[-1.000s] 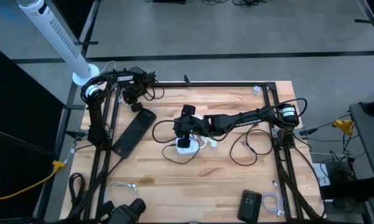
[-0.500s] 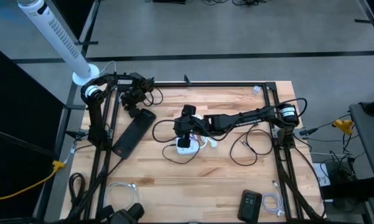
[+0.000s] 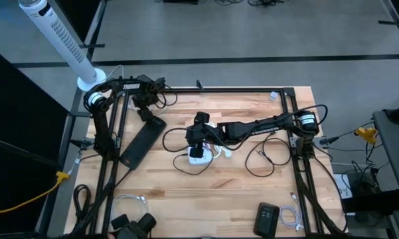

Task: Insert USB
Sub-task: Insert the blue charger cable into the top black outlet extension

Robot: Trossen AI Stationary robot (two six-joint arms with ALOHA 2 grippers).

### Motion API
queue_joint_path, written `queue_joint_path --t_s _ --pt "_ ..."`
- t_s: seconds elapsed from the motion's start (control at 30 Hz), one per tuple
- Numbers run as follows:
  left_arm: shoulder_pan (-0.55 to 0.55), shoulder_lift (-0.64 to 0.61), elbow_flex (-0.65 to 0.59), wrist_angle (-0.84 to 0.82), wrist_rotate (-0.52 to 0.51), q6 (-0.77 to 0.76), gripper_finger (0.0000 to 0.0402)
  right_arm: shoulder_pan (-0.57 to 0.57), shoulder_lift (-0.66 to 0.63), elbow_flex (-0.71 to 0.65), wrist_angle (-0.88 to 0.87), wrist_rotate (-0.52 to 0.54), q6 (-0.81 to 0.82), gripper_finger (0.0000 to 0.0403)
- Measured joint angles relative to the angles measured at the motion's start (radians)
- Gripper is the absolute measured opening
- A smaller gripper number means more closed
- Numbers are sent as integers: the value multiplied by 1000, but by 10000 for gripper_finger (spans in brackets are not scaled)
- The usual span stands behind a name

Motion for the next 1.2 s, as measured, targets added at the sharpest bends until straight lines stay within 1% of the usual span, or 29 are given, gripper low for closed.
queue_joint_path --t_s 0.1,0.2,0.3,0.43,0.57,0.6,0.63,0.77,0.9,0.93,1.03,1.13,1.2 --pt "-1 0 0 1 7 6 158 0 0 0 -2 0 2 183" --pt "-1 -1 -3 1 28 11 139 0 0 0 -3 0 5 183" --pt "-1 -2 -5 2 49 15 101 0 0 0 -10 0 10 183" --pt "-3 -1 -8 0 73 17 19 0 0 0 -65 0 13 183" --pt "-6 -27 -12 13 141 22 3 0 -18 0 -150 0 3 183" --pt "-10 -45 -15 28 173 30 2 0 -25 0 -172 0 3 183" --pt "-14 -71 -18 51 226 41 1 0 -31 0 -192 0 4 183" --pt "-19 -232 -36 173 496 78 0 3 -52 0 -256 0 15 183" --pt "-20 -422 -92 375 728 62 0 5 -58 0 -273 0 8 183" --pt "-22 -463 -105 412 769 52 0 5 -55 -3 -259 0 -4 183" --pt "-22 -591 -165 489 855 39 0 1 -37 -33 -115 -1 -65 183" --pt "-22 -708 -230 568 961 19 0 -3 -29 -106 68 -9 -144 183" --pt "-24 -779 -287 614 990 -5 0 -3 -29 -158 212 -9 -172 183"
